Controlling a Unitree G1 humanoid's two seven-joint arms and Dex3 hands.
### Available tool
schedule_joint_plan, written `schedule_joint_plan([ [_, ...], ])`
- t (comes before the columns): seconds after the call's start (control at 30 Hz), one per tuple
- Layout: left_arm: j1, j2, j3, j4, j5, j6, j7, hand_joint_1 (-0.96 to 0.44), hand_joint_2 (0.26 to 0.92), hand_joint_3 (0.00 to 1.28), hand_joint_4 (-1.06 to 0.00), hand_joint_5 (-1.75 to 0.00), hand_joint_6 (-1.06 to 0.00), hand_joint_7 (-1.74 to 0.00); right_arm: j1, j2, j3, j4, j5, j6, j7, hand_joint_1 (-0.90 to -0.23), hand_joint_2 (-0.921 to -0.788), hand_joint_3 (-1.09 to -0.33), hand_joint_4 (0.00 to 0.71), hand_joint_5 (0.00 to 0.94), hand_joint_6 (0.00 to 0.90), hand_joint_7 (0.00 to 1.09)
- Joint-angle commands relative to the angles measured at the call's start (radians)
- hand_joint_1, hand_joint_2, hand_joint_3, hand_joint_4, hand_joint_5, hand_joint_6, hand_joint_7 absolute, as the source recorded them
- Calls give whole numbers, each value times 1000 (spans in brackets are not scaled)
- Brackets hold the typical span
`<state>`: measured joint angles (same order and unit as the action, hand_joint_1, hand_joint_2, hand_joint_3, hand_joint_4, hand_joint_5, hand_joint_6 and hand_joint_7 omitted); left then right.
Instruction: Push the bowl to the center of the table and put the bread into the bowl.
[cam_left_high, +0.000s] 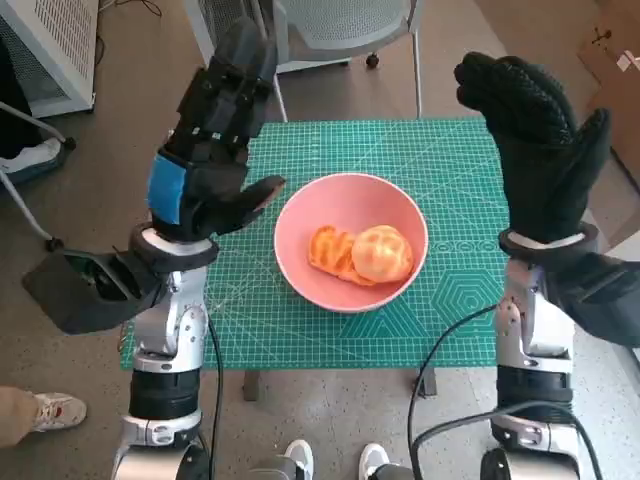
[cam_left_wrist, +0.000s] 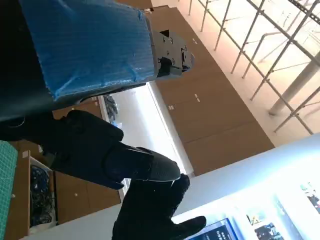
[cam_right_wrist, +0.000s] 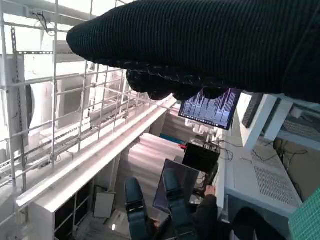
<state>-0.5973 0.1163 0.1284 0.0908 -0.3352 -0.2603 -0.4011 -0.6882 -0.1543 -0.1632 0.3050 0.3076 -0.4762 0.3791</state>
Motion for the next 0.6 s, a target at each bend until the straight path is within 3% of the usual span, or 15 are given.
schedule_joint_plan([
  [0.03, 6, 2, 5, -15, -4, -9, 6, -520, 921, 221, 1, 1, -188, -31, 7, -5, 6, 13, -16, 7, 1, -518, -921, -538, 392, 0, 447, 7],
  [0.6, 17, -6, 2, -39, -4, 2, 29, -539, 921, 227, 1, 1, -180, -48, -2, -4, 12, 20, -1, 12, 12, -513, -921, -537, 390, 0, 446, 6],
])
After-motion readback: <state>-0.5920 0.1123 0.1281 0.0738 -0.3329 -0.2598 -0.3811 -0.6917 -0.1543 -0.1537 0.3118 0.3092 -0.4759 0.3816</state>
